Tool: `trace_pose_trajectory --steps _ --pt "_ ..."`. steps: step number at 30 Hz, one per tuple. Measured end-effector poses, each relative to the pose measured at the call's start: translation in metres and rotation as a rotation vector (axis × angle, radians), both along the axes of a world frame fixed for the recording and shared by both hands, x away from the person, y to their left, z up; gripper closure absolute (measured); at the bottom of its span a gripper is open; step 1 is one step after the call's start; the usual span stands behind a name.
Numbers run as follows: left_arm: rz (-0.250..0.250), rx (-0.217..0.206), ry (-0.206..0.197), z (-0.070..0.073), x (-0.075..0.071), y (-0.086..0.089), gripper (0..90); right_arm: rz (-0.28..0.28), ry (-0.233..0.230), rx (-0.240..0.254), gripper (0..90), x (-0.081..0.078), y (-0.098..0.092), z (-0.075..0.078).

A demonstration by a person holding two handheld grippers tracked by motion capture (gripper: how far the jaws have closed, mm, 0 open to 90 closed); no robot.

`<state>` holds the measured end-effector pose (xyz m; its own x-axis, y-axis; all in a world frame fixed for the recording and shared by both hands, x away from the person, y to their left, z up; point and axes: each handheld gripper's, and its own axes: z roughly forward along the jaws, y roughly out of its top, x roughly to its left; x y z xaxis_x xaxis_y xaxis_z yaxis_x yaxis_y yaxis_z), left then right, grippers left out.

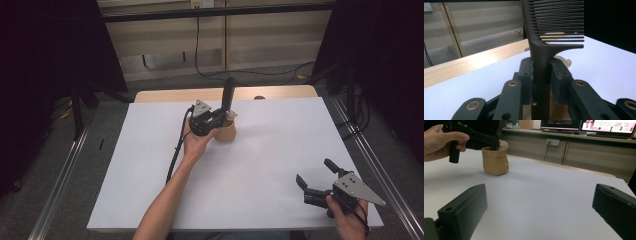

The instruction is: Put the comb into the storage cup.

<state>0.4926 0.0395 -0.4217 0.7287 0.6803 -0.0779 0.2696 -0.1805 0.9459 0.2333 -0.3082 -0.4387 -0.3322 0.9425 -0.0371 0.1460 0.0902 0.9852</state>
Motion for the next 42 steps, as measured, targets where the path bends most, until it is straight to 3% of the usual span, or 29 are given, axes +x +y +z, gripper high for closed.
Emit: trace_pose_trajectory --steps 11,14,20,24,31,38,42 --pt "-0.003 0.001 0.020 -0.0038 0.0019 -0.0001 72.7 0.000 -0.002 -0.001 0.0 -0.0005 0.0000 0.0002" --pt "-0.004 0.028 0.016 -0.0009 0.0010 -0.0011 72.7 0.001 -0.004 0.000 0.0 -0.0005 0.0000 0.0002" --pt "0.005 0.020 0.026 -0.0008 0.0029 0.0014 72.6 0.000 -0.002 -0.002 0.0 -0.0012 0.0003 0.0006" --pt "0.008 0.053 0.025 0.0024 0.0046 0.0021 71.5 0.003 0.005 -0.003 0.0 -0.0002 -0.0001 0.0000" --pt "0.001 0.055 0.018 0.0017 0.0052 0.0022 71.0 0.003 0.001 -0.003 0.0 -0.0005 -0.0003 0.0001" --pt "-0.015 0.036 0.025 0.0023 0.0035 0.0049 63.9 0.005 0.002 -0.002 0.0 -0.0004 -0.0002 -0.0001" --pt "-0.003 0.020 0.022 0.0033 0.0022 0.0063 55.2 0.006 0.001 -0.003 0.0 -0.0009 0.0002 0.0000"
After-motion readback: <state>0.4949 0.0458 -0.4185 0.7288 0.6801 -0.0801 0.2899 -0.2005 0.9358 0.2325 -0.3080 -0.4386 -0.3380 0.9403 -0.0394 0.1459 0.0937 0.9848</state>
